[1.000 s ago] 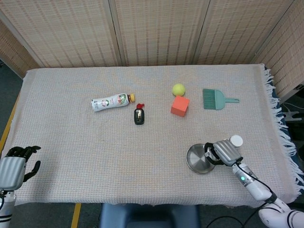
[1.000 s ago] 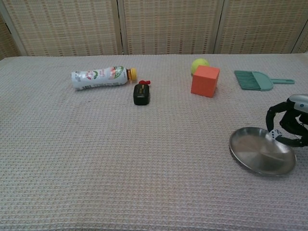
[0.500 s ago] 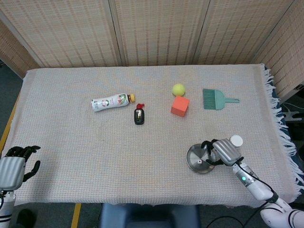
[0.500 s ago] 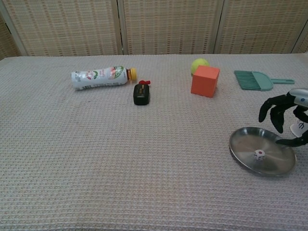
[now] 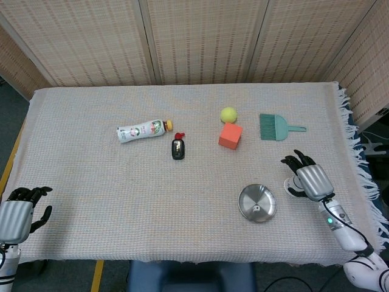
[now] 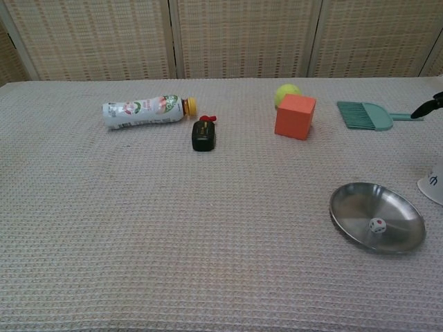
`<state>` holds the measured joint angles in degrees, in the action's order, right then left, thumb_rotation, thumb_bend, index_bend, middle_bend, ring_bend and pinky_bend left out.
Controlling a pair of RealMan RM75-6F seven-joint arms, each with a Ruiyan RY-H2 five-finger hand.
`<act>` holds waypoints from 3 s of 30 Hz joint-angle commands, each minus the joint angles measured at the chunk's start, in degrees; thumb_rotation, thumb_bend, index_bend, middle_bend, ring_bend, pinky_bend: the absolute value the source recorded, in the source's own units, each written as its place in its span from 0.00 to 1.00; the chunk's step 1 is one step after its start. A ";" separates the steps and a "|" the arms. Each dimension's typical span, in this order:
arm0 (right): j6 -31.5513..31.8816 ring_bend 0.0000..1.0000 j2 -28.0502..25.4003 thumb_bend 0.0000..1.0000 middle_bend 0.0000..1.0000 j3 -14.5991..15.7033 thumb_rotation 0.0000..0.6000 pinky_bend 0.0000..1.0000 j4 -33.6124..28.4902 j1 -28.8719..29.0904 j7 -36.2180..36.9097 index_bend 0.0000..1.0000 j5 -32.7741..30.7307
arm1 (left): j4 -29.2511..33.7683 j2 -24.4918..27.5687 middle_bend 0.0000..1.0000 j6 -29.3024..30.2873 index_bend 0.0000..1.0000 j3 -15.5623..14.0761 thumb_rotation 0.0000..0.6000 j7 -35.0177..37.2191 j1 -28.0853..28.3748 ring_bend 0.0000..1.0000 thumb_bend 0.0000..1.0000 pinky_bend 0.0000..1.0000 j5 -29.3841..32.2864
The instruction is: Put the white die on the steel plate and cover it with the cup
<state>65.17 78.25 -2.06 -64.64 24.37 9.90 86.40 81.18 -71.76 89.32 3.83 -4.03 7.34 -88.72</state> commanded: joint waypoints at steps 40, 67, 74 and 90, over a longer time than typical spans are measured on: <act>5.73 0.28 7.10 0.22 0.40 -0.03 1.00 0.61 9.15 -3.47 4.55 0.51 0.81 | 0.09 0.11 0.41 -0.87 0.34 -0.27 1.00 -0.48 0.00 0.42 0.37 0.27 0.50; -9.88 0.30 -6.39 0.22 0.42 1.36 1.00 0.65 -20.57 4.81 8.20 0.52 0.49 | 0.25 0.36 0.42 -1.05 0.34 -0.33 1.00 -0.43 -0.11 0.42 0.37 0.27 0.73; -11.50 0.30 -5.80 0.23 0.42 1.90 1.00 0.65 -20.93 5.70 7.42 0.52 0.38 | 0.35 0.49 0.42 -0.72 0.34 -0.32 1.00 -0.32 -0.22 0.42 0.37 0.27 0.56; -9.35 0.30 1.11 0.22 0.42 1.48 1.00 0.65 -13.03 5.68 -3.68 0.52 -0.64 | 0.48 0.53 0.42 -0.67 0.34 -0.39 1.00 -0.52 -0.30 0.42 0.37 0.27 0.47</act>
<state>55.12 78.61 -0.50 -78.52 30.22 7.00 85.60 81.66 -71.23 88.65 3.44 -4.55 7.04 -88.25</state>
